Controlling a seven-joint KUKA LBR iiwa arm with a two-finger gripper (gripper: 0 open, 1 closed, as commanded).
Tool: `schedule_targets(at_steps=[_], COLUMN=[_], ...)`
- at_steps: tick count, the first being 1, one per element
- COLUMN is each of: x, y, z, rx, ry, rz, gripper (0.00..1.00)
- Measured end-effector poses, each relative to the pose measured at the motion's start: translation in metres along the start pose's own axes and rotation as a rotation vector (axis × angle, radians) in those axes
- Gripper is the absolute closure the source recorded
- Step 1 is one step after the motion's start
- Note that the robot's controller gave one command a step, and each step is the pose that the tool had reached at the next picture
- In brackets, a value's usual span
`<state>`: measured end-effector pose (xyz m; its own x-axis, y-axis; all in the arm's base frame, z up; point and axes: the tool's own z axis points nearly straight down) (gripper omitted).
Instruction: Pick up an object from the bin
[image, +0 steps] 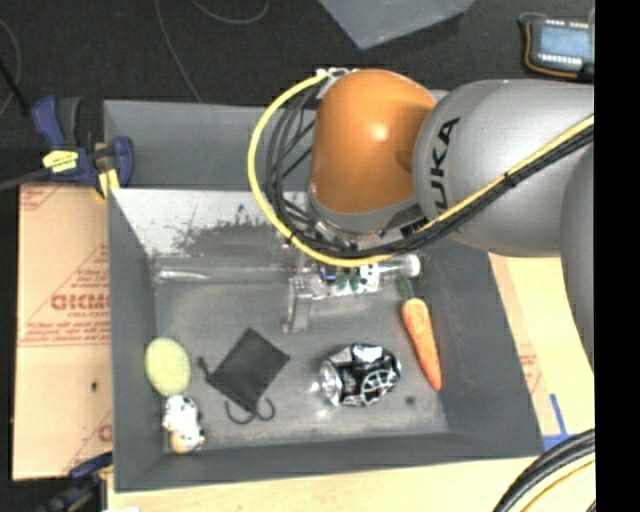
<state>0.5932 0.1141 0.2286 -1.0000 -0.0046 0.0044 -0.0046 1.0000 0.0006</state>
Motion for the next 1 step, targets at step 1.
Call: schedule_targets(at_steps=[1], x=[-0.0014], y=[-0.0005], z=[-0.0050], rx=[-0.001], ry=[-0.008], rz=[0.002], gripper=[0.00])
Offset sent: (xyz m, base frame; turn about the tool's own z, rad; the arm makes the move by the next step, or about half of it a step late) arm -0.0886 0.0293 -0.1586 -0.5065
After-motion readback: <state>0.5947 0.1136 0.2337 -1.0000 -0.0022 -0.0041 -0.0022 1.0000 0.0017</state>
